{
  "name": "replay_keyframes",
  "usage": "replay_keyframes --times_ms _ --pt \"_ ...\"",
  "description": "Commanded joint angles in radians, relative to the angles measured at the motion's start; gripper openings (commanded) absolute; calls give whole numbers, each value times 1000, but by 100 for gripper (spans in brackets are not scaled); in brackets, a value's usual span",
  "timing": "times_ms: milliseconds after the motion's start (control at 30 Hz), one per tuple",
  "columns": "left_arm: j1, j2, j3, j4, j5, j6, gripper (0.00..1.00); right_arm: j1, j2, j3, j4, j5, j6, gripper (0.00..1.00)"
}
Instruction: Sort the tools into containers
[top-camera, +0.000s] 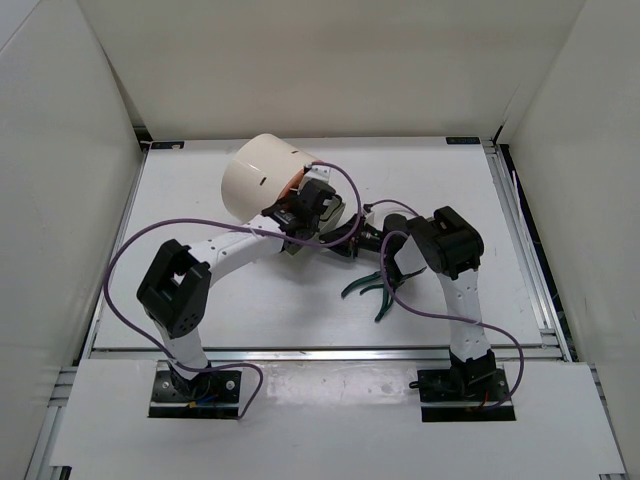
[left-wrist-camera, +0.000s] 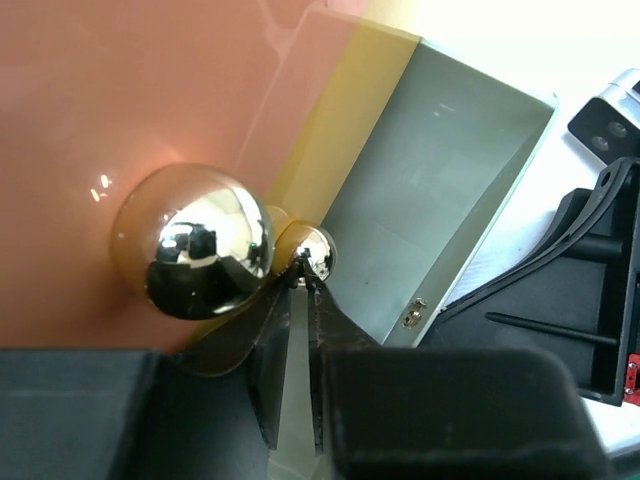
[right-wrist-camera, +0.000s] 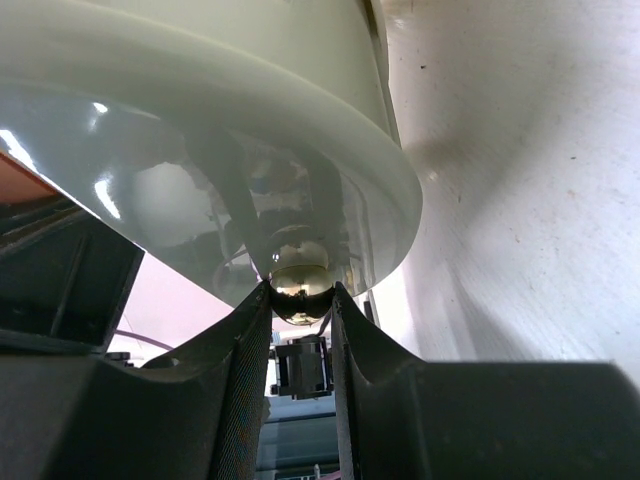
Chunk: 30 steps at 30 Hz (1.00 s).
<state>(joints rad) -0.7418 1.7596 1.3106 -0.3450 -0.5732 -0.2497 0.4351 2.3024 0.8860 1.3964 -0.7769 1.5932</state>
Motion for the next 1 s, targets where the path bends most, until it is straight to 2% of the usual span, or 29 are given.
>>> replay_keyframes --times_ms 0,233,967 --pt "27 -11 49 -35 -71 -10 26 4 5 -33 131 -24 5 0" --pt "48 11 96 -78 -40 -16 28 7 -1 -59 147 -27 8 0" --pt "71 -19 67 -60 -16 4 28 -36 -11 -197 291 -47 54 0"
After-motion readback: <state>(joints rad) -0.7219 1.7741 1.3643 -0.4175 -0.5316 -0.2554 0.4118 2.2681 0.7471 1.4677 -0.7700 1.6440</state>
